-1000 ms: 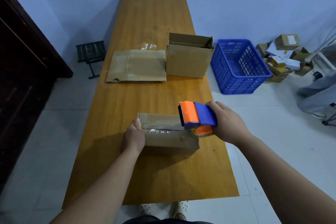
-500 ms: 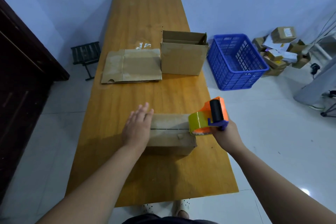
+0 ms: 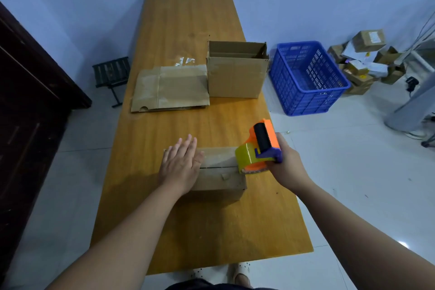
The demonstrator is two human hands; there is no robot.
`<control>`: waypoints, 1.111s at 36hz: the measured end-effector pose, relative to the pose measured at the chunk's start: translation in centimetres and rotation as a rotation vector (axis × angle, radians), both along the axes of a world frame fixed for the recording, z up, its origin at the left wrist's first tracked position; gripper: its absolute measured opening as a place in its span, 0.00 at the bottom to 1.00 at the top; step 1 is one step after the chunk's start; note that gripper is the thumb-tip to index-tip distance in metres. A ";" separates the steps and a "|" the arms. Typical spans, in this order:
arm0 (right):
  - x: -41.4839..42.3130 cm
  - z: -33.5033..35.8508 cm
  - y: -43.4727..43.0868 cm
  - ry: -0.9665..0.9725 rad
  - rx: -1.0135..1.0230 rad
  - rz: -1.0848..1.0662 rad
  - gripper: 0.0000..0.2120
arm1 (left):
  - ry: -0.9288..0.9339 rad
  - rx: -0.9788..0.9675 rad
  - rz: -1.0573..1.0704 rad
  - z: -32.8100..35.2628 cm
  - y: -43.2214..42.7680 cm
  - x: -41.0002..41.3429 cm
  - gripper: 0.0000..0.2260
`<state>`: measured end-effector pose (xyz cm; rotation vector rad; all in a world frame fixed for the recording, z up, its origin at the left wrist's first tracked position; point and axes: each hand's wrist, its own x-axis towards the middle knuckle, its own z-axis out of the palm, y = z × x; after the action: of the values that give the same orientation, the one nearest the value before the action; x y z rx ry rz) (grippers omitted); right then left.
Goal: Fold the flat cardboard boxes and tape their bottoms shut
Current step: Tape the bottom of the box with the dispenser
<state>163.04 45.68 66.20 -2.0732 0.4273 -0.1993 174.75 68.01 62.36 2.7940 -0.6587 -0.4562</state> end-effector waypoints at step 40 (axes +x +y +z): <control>-1.6 -6.9 -2.2 0.238 -0.373 0.028 0.21 | -0.098 0.116 -0.186 1.3 -1.7 -0.6 0.23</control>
<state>161.42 43.49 59.31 -2.4810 0.5358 -0.0138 174.20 66.28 63.64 2.8919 -0.9479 -0.4057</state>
